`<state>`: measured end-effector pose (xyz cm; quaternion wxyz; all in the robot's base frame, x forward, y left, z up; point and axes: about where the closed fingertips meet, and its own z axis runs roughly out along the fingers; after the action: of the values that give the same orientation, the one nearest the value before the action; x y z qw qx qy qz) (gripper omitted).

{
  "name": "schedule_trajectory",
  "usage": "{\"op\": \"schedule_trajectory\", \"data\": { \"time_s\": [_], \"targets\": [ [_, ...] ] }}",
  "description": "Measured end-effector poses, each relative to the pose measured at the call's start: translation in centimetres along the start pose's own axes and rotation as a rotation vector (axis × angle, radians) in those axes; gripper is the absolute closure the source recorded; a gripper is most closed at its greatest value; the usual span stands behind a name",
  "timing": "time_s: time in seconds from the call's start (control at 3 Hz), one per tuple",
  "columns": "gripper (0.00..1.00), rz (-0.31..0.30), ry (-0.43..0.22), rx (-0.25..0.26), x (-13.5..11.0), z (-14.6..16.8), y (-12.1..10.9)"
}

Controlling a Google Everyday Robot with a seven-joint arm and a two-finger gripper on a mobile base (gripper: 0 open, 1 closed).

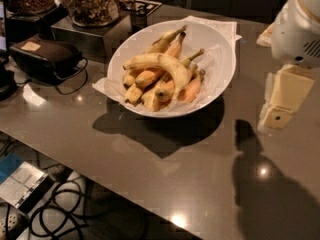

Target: Pick banana from white bowl

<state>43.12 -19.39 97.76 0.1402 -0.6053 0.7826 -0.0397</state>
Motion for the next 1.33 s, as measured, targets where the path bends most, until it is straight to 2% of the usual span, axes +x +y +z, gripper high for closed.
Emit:
{"op": "schedule_trajectory", "data": {
  "time_s": [0.33, 0.67, 1.0, 1.33],
  "targets": [
    [0.00, -0.062, 0.063, 0.003, -3.6, -0.1, 1.4],
    [0.00, -0.166, 0.070, 0.005, -7.4, -0.6, 2.6],
    [0.00, -0.171, 0.053, 0.033, -8.0, -1.3, 2.5],
    [0.00, -0.130, -0.030, -0.027, -9.8, -1.1, 1.9]
  ]
}}
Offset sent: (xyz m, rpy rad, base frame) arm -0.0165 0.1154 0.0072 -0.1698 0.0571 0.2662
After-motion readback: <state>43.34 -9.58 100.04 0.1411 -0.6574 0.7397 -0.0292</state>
